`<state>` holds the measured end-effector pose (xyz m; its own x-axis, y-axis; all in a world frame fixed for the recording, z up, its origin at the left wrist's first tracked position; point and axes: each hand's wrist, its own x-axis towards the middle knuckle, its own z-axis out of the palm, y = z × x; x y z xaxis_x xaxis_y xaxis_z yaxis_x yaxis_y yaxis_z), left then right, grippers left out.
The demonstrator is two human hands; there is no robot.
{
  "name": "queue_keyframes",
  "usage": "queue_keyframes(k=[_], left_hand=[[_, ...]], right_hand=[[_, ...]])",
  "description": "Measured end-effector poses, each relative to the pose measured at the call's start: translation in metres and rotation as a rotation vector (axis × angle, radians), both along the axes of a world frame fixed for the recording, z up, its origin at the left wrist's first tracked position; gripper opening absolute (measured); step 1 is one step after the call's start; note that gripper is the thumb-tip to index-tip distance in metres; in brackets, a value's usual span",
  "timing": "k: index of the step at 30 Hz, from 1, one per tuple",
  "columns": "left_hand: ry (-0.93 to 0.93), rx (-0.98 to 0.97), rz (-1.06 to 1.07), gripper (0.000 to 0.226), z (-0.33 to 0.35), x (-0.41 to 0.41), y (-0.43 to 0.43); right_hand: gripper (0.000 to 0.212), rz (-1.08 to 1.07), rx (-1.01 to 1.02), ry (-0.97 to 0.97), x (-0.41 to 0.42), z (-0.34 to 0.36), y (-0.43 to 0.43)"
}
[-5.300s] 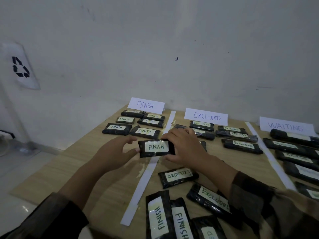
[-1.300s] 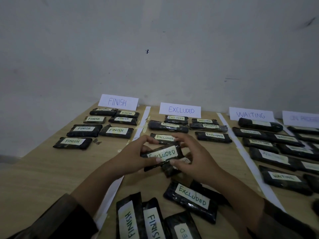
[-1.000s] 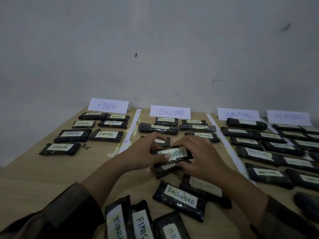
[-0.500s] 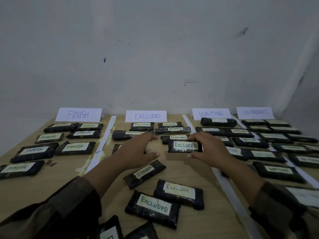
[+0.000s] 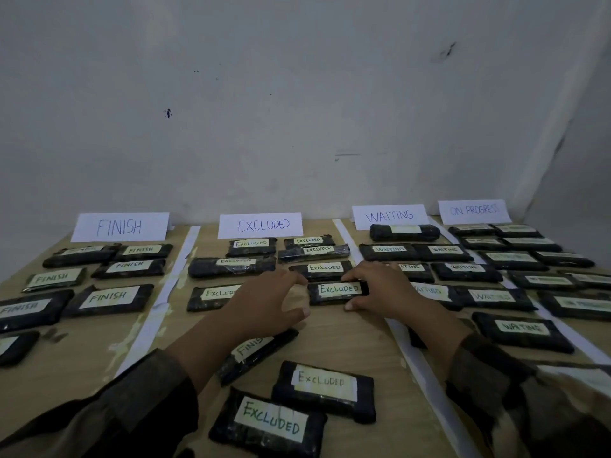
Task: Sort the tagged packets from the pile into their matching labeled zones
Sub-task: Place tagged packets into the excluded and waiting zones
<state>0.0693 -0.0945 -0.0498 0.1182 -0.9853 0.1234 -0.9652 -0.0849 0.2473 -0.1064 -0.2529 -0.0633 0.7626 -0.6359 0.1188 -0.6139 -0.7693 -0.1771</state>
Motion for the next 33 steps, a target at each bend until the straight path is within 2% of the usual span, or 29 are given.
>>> queue_keyframes(k=[9, 12, 17, 25, 29, 33], left_hand=[[-0.042, -0.002, -0.002, 0.052, -0.001, 0.0, 0.002], [-0.06, 0.002, 0.009, 0.053, 0.002, 0.002, 0.007], [-0.022, -0.003, 0.067, 0.051, 0.006, 0.013, 0.024], [0.068, -0.021, 0.13, 0.057, -0.002, 0.035, 0.073], [0.118, 0.043, 0.186, 0.05, -0.009, 0.04, 0.095], [0.136, 0.075, 0.201, 0.046, -0.019, 0.043, 0.105]], right_hand=[[0.069, 0.007, -0.046, 0.004, 0.0, 0.012, 0.011], [0.063, 0.053, -0.07, -0.042, 0.002, 0.016, 0.023], [0.053, 0.194, 0.007, -0.09, 0.016, 0.018, 0.059], [0.053, 0.399, 0.097, 0.021, 0.049, 0.0, 0.101], [0.049, 0.415, 0.151, 0.101, 0.058, -0.003, 0.104], [0.051, 0.403, 0.144, 0.053, 0.059, -0.004, 0.105]])
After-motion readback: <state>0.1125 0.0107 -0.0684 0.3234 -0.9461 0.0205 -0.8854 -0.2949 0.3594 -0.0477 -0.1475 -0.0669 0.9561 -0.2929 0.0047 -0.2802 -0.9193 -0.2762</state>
